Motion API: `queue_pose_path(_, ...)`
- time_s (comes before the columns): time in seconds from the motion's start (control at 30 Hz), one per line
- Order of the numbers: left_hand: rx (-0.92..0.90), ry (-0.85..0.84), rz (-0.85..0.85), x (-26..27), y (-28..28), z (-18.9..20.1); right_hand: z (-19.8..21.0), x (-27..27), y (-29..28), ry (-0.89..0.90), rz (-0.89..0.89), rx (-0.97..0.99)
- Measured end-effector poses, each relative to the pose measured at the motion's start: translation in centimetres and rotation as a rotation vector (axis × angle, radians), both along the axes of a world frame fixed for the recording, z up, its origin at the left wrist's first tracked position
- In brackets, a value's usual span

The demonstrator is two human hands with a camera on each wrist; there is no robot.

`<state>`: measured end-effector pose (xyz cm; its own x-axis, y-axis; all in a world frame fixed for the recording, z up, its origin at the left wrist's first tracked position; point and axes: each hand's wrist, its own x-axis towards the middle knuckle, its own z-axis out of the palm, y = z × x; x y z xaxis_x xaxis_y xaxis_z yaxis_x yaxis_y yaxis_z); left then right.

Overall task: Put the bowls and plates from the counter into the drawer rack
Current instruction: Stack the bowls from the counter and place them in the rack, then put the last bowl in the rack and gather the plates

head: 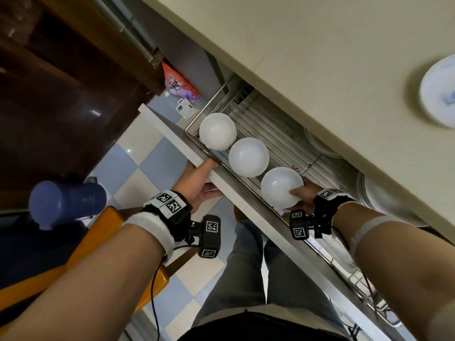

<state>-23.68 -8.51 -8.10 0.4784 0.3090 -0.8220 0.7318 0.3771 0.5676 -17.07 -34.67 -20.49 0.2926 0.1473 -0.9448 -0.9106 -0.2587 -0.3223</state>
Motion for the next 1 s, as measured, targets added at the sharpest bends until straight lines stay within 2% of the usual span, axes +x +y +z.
queue_pose_path(0.17,-0.016,-0.004,0.021,-0.1,-0.2,0.4,0.2,0.5,-0.1,0.011,0.015,-0.006)
queue_pose_path(0.33,-0.010,0.022,0.060,-0.1,-0.7,1.5,1.8,0.9,-0.3,-0.047,0.151,-0.057)
queue_pose_path(0.57,0.093,0.087,0.017,-0.5,-0.7,3.9,8.4,1.6,-0.7,-0.207,0.307,-0.277)
queue_pose_path(0.67,0.364,0.133,-0.107,0.5,-0.7,5.9,12.2,1.8,0.2,-0.284,0.328,-0.240)
queue_pose_path(0.73,0.588,0.146,-0.192,2.1,-1.0,7.9,14.6,1.8,0.9,-0.247,0.278,-0.138)
queue_pose_path(0.8,0.617,0.025,-0.212,4.7,-1.8,9.8,17.6,1.6,1.3,-0.230,0.202,0.013)
queue_pose_path(0.87,0.569,-0.101,-0.330,8.0,-3.3,11.5,20.9,1.7,1.1,-0.273,0.161,0.134)
queue_pose_path(0.93,0.487,-0.222,-0.507,11.0,-5.9,13.1,24.3,1.8,-0.1,-0.342,0.106,0.195)
queue_pose_path(1.0,0.343,-0.319,-0.596,13.2,-9.4,15.5,27.2,2.1,-2.2,-0.432,-0.017,0.207)
